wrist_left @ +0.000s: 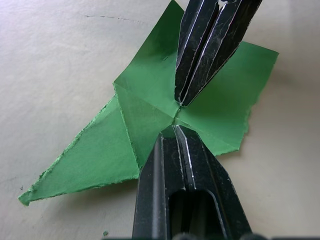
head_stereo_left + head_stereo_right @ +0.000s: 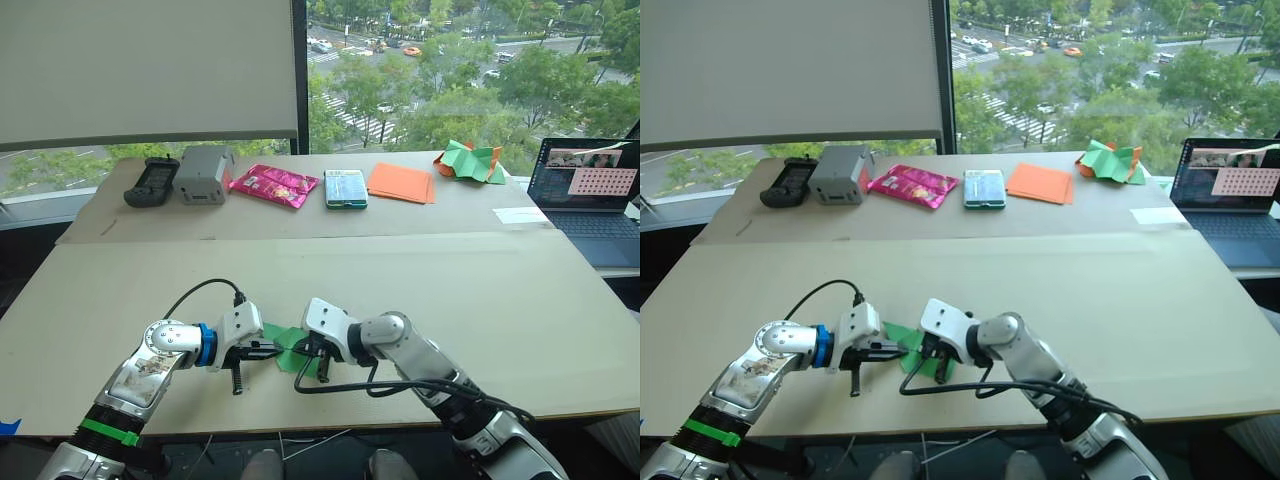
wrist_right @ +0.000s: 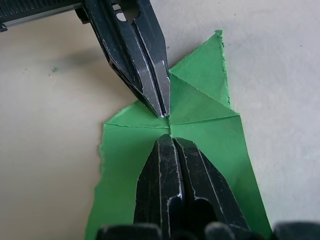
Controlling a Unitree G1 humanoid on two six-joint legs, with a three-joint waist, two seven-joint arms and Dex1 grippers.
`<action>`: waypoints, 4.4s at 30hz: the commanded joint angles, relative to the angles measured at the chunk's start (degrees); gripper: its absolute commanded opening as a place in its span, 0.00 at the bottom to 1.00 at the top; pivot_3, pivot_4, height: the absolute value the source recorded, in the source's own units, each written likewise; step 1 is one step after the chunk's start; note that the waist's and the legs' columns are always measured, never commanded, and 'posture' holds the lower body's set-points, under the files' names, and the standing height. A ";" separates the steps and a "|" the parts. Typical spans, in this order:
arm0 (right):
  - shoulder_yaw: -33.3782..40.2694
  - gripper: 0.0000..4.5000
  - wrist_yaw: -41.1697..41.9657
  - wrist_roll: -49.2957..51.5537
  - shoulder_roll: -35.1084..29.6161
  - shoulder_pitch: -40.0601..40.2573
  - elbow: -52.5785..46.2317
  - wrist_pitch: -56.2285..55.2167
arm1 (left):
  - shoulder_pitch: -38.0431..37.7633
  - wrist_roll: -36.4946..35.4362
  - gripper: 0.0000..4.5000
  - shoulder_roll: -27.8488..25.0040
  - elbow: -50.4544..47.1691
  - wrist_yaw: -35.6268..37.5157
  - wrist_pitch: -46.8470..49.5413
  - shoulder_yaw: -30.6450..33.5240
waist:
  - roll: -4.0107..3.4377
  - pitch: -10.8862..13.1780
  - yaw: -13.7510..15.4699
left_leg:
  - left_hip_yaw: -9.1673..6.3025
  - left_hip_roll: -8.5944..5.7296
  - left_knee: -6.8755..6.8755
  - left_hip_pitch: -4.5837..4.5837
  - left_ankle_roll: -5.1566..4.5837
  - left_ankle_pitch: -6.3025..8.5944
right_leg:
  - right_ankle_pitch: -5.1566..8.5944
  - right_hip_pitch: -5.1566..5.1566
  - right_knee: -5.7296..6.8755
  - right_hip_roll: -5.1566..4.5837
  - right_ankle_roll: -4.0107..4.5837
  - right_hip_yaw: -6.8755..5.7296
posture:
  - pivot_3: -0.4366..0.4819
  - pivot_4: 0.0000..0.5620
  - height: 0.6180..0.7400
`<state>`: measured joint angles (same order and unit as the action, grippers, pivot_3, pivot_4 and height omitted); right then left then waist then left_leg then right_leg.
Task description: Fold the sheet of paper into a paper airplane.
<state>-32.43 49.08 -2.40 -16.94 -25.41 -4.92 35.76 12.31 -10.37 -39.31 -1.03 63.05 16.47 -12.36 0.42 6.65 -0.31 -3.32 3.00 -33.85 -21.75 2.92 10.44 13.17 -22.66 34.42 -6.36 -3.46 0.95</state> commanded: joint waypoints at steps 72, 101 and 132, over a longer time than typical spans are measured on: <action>-4.47 0.00 -5.78 0.67 -5.72 0.09 -0.07 7.68 | 3.41 4.62 0.00 3.31 6.90 -2.07 -0.45 -2.44 | 0.09 0.10 0.01 | 0.00 -0.03 0.02 -0.42 0.10 0.06 | -0.01 -0.34 -0.30 -0.06 -0.03 -0.10 | 0.48 0.27 0.72; 2.03 0.00 -8.60 2.51 -17.50 13.96 -17.92 13.93 | 3.74 4.37 0.00 2.07 7.78 -1.14 -2.60 -2.27 | 0.26 0.10 0.86 | 0.07 -0.06 0.00 -0.30 0.20 0.12 | 0.05 -0.18 -0.62 -0.23 -0.07 -0.11 | 0.48 0.27 0.72; 3.27 0.00 -9.41 6.55 -7.04 5.96 -8.76 4.55 | 4.08 -3.17 0.00 4.16 -2.78 0.96 3.40 0.52 | 0.43 0.80 0.78 | 0.04 -0.02 0.05 -0.56 0.17 0.11 | 0.04 -0.52 -0.41 -0.13 -0.09 -0.15 | 0.48 0.27 0.72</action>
<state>-28.82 39.52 5.17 -23.26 -19.61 -15.39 38.88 15.43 -11.71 -35.41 -1.58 63.14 19.25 -12.49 0.85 7.45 0.47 -3.28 2.98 -33.80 -22.31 3.10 10.55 13.21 -23.18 34.00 -6.48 -3.54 0.80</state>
